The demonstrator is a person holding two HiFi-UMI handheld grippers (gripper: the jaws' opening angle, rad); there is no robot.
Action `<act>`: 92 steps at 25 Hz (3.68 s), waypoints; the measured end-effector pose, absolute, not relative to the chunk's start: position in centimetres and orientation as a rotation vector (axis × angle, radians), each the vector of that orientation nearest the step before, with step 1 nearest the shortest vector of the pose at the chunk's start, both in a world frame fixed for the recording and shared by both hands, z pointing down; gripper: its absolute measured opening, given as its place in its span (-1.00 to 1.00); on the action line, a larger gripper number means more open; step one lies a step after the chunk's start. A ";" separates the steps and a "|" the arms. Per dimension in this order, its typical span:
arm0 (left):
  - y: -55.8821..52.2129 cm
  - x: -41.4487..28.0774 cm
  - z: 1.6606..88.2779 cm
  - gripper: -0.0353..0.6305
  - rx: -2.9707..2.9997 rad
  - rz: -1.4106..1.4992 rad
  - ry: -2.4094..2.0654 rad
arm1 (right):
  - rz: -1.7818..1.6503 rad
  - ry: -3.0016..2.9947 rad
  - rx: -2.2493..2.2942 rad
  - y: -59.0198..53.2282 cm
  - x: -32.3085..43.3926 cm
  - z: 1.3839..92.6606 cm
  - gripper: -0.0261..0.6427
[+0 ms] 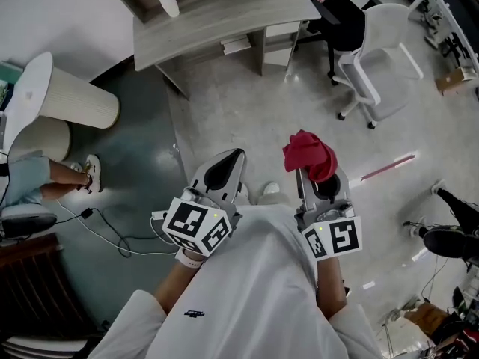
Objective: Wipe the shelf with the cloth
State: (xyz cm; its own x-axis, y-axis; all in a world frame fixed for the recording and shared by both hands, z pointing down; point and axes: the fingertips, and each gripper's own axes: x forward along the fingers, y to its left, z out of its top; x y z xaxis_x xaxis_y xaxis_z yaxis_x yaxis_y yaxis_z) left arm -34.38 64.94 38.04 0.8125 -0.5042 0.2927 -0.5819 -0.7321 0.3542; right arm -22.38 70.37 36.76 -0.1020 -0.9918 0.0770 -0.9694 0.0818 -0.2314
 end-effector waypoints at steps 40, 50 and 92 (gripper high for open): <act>33.8 -19.9 37.5 -0.89 2.573 0.252 -0.796 | -0.488 2.140 -2.105 40.8 -7.3 38.3 -0.52; 23.1 -22.3 37.4 -0.89 2.563 0.209 -0.827 | -0.416 2.158 -2.130 30.1 -8.6 37.4 -0.52; -10.4 -7.8 37.5 -0.89 2.443 0.220 -1.223 | -0.510 2.474 -1.716 -8.4 7.2 40.1 -0.52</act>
State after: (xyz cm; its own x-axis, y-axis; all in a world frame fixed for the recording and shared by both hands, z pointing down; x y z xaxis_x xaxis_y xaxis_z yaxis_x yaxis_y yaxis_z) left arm -7.82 -10.41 37.49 0.6050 -0.7328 0.3113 -0.7954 -0.5383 0.2785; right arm 7.24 -8.42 40.14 -0.3660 -0.9233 0.1162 -0.8940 0.3142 -0.3195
